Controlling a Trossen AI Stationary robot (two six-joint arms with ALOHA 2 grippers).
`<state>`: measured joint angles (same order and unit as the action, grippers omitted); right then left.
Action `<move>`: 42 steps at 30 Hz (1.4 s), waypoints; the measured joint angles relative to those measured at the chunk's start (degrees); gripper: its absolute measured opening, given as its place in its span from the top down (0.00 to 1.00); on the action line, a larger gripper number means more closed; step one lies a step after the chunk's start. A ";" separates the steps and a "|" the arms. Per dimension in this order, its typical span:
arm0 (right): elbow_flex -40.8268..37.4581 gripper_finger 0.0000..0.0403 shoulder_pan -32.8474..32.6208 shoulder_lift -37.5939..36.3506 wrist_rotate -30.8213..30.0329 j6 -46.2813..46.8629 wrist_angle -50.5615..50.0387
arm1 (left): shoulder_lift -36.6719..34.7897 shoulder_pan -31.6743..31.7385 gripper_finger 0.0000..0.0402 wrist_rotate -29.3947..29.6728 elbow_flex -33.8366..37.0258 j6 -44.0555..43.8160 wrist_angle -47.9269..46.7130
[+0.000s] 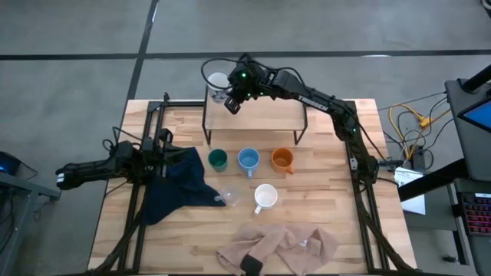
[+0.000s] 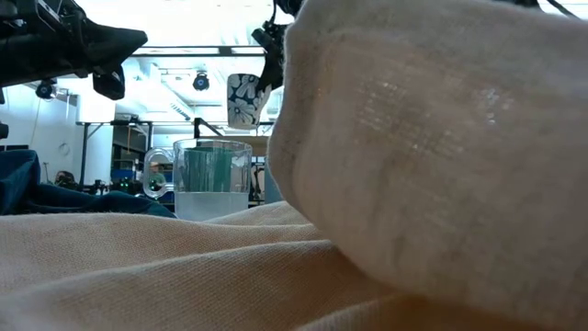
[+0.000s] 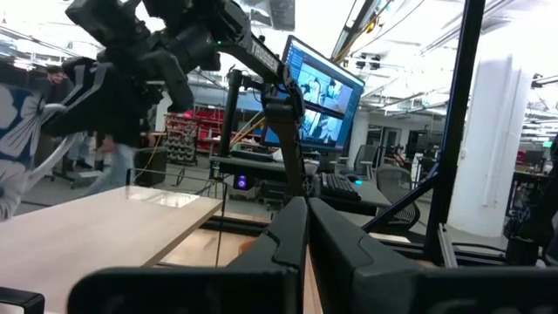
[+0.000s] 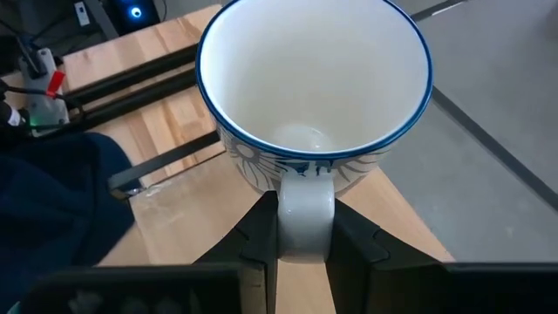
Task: Stack small to large cups/mugs on shelf
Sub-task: Put the white patterned mug on the shelf
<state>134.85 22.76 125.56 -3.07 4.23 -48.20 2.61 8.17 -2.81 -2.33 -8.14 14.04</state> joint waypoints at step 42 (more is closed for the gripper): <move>0.01 0.78 -0.26 4.78 1.92 0.31 0.26 | 0.02 0.00 1.00 0.00 0.02 -0.04 0.03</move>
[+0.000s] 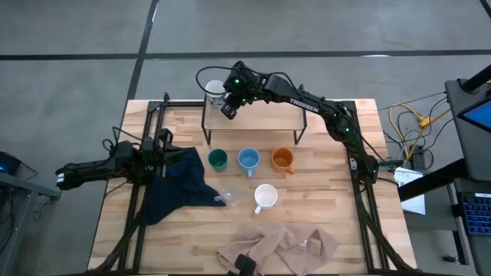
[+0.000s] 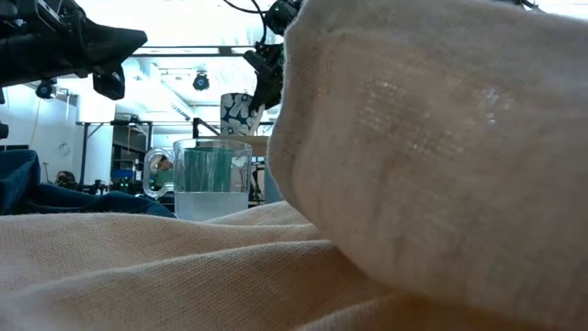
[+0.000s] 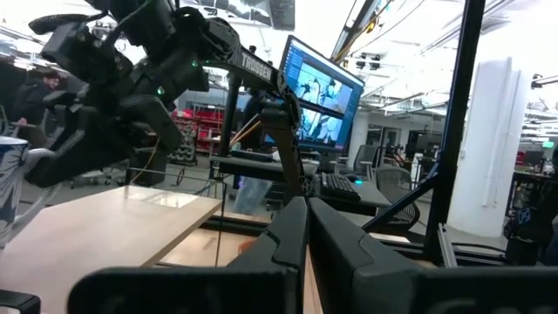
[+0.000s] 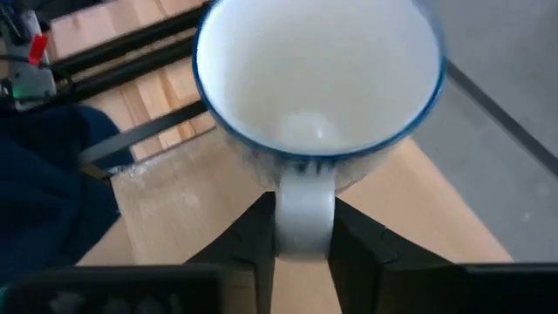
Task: Stack small to large cups/mugs on shelf
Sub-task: Put the white patterned mug on the shelf
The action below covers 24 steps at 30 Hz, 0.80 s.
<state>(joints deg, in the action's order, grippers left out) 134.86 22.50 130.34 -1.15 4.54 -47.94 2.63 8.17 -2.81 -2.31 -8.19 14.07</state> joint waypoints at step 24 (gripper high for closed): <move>-0.08 0.56 -0.26 -0.11 -7.37 -6.53 -2.53 | 0.31 0.01 1.00 -0.02 0.00 -0.22 0.00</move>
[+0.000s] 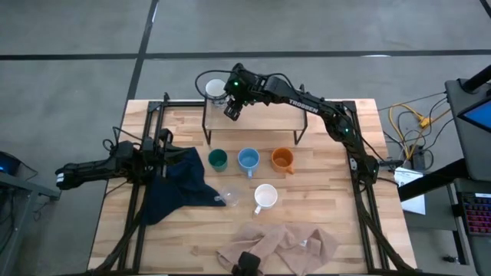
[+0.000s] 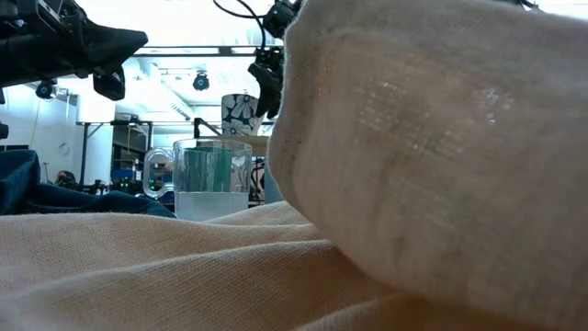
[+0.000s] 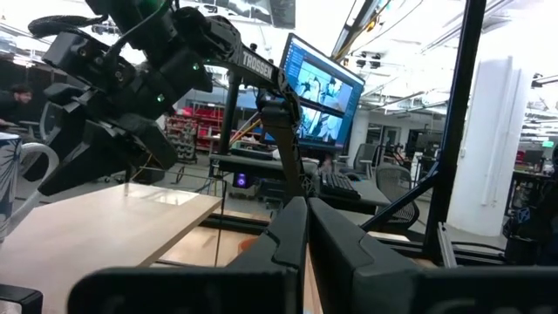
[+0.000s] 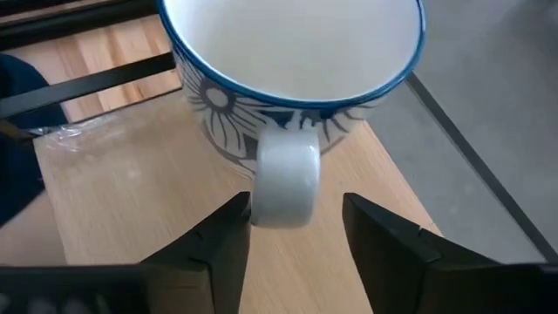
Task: Stack small to large cups/mugs on shelf
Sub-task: Put the white patterned mug on the shelf, then put the orange mug on the shelf
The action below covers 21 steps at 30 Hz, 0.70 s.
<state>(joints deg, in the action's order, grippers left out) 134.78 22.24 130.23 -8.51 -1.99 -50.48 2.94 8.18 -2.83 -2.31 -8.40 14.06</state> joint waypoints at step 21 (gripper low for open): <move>0.17 0.35 -0.74 -2.68 0.63 -3.80 -5.91 | -0.01 -0.01 1.00 0.00 0.02 -0.11 0.01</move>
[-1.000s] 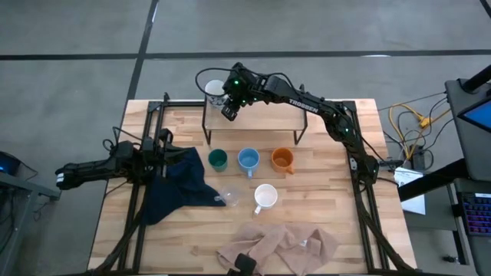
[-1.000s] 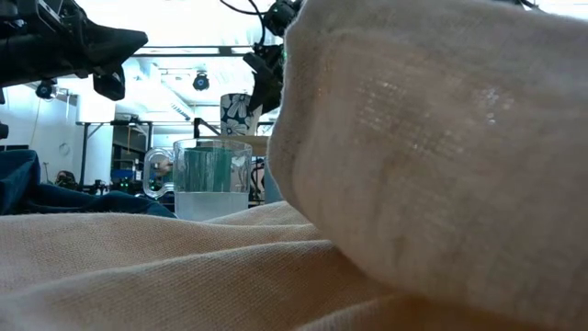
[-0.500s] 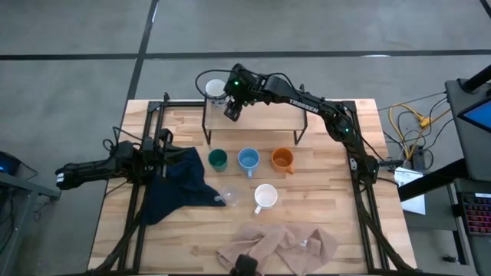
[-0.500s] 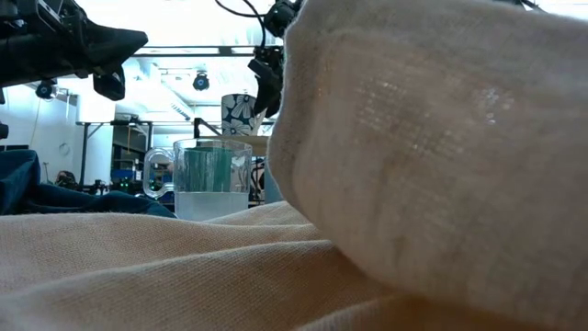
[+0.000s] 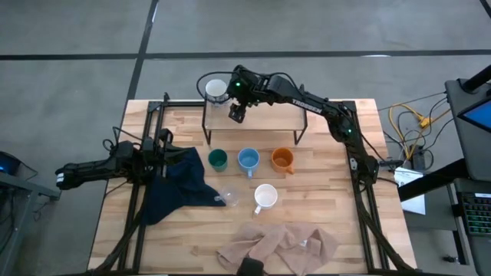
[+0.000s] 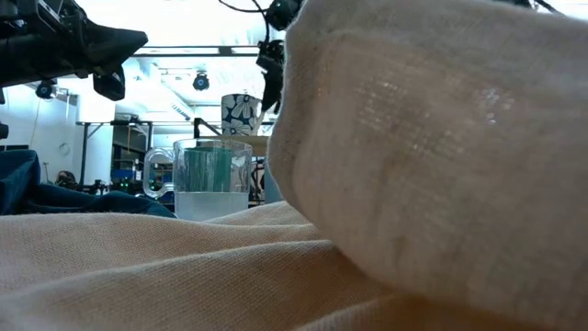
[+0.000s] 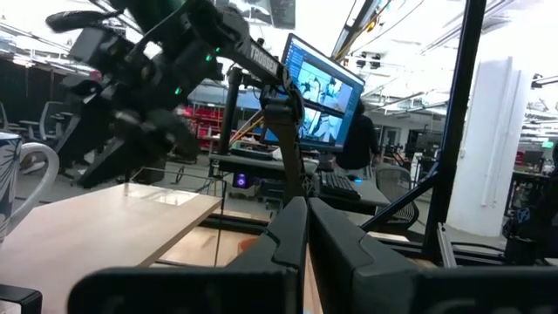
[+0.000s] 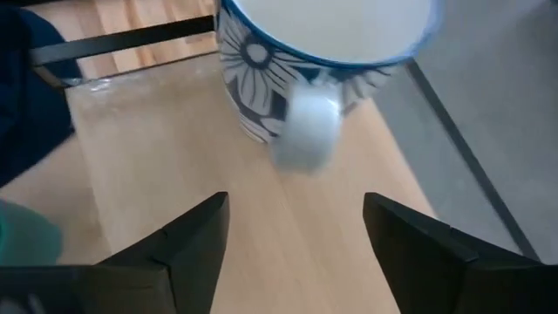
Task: Stack small to large cups/mugs on shelf
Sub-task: Put the orange mug on the shelf
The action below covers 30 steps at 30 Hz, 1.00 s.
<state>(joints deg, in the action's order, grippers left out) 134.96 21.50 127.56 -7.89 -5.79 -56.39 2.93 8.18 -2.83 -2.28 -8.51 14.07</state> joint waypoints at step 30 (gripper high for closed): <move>-0.15 0.29 -16.07 -35.77 -5.61 3.91 -13.92 | -0.57 0.00 1.00 0.02 -9.32 7.90 -8.85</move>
<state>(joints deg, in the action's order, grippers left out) 134.80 5.43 91.79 -13.50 -1.89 -70.31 2.36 8.18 -2.81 -11.60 -0.61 5.22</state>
